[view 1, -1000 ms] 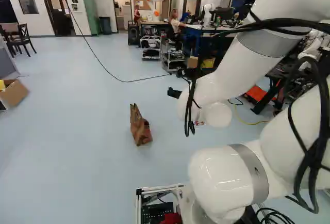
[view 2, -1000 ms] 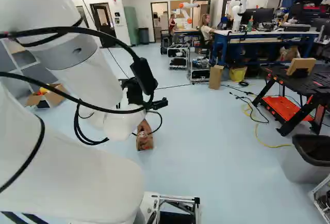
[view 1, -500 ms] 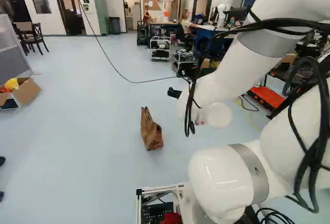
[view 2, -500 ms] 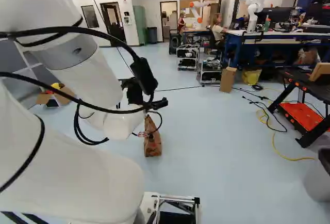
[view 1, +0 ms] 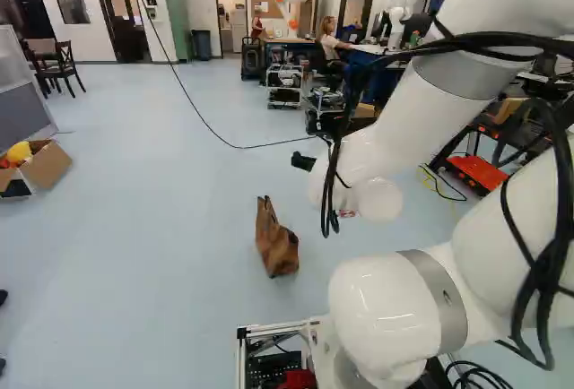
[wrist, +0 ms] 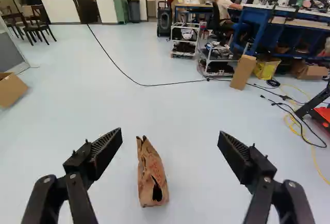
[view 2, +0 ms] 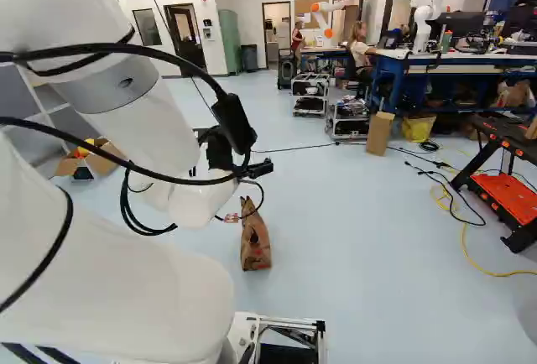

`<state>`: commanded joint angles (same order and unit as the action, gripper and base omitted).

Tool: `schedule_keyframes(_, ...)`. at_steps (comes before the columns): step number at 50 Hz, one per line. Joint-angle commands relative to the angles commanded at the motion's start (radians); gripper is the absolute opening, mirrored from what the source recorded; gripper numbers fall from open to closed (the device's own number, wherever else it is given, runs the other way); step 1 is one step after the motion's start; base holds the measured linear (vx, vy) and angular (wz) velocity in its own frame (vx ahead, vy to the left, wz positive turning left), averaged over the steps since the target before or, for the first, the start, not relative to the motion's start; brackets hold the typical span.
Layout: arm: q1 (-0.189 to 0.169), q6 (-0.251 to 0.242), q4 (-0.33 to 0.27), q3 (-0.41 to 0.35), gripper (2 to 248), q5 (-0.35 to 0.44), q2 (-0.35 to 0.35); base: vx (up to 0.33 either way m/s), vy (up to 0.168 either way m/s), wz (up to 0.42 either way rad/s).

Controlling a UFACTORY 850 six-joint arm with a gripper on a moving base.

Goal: Pick up the grocery bag from the ground

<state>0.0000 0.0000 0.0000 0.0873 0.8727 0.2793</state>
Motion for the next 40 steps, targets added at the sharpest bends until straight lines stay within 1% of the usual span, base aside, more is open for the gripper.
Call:
schedule_keyframes(19, 0.000, 0.000, 0.000, 0.000, 247, 0.000, 0.000, 0.220, 0.137, -0.028)
schedule_keyframes(20, 0.012, 0.000, 0.000, 0.027, 247, 0.000, -0.032, 0.189, 0.109, -0.025)
schedule_keyframes(24, 0.021, 0.000, 0.000, 0.049, 247, 0.000, -0.057, 0.084, 0.070, -0.001)
schedule_keyframes(40, 0.047, 0.000, 0.000, 0.137, 247, -0.001, -0.154, 0.008, 0.002, -0.004)
